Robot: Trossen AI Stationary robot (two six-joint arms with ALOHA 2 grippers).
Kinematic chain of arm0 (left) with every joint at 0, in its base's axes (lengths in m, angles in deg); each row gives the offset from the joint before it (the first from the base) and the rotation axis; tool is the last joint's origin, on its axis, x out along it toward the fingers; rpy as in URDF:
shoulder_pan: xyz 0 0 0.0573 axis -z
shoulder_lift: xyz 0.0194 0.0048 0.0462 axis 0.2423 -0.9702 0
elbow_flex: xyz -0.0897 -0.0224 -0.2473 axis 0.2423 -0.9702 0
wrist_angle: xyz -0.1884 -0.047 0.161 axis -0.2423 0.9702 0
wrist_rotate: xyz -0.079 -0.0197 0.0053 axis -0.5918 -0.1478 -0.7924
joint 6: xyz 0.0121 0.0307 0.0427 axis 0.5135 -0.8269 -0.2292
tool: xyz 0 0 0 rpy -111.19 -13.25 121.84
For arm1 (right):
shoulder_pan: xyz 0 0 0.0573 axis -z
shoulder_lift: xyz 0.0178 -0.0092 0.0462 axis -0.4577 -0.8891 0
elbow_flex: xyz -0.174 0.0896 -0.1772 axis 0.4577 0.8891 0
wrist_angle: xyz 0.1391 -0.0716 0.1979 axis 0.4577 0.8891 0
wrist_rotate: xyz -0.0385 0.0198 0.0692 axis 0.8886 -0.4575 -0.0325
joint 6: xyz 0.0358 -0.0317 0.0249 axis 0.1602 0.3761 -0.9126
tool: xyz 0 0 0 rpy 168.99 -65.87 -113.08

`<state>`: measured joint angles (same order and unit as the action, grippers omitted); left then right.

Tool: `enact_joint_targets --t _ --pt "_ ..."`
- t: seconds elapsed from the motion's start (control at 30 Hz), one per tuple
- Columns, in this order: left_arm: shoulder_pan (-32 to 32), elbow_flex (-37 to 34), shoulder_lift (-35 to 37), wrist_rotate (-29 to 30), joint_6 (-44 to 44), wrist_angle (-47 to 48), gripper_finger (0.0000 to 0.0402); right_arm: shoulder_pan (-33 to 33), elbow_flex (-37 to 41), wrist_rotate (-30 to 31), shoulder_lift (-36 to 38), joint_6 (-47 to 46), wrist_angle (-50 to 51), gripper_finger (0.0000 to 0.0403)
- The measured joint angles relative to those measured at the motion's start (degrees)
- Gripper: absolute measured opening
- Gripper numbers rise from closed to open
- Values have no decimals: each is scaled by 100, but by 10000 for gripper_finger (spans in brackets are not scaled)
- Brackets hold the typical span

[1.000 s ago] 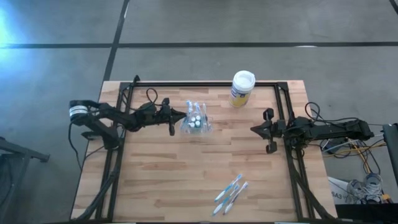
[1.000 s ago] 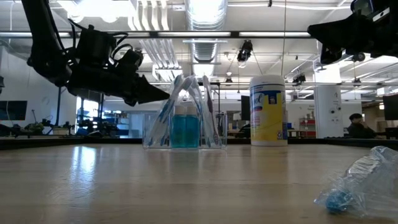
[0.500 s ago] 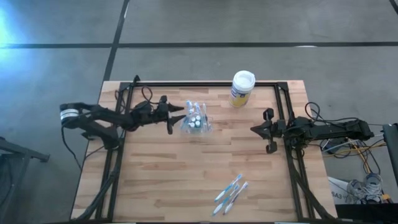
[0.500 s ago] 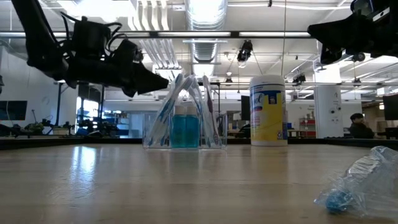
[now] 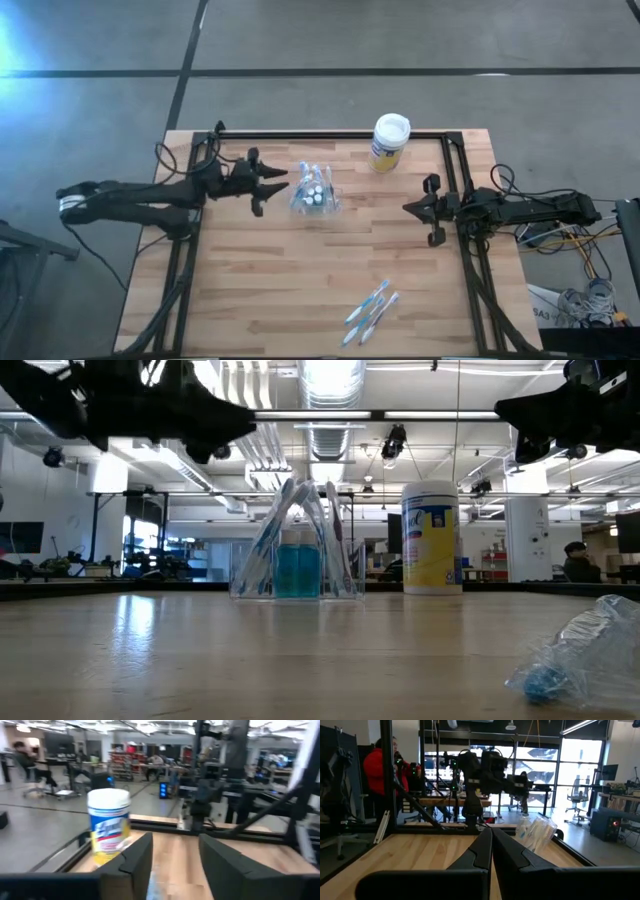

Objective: Pick & Place toothbrushing station
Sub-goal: Put the blue toothbrush into the transparent organizer

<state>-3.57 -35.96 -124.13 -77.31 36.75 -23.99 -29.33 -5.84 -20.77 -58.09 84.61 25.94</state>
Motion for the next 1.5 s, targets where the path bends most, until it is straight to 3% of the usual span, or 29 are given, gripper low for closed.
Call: enact_joint_targets --t 0.1,0.27,0.33,0.43,0.57,0.9,1.1,1.5 --pt "380 283 234 8 -18 557 125 0 0 0 -4 0 0 8" --pt "1193 779 125 106 -310 915 23 0 0 0 -4 0 -2 8" --pt "1507 1033 -19 313 -393 1189 9 0 0 0 -4 0 -2 8" --pt "1830 1500 -313 673 -360 1856 11 0 0 0 -4 -23 -2 8" --pt "2043 2050 -848 704 -294 2580 5 -1 0 0 0 -15 19 8" --pt "2542 3524 -2978 155 650 2672 4 0 0 0 0 2 47 8" --pt "2903 4874 -4364 -827 763 3211 12 0 -2 -7 1 4 299 8" --pt "3052 7836 -6940 -660 1462 5334 75 -2 -2 -26 5 9 310 8"
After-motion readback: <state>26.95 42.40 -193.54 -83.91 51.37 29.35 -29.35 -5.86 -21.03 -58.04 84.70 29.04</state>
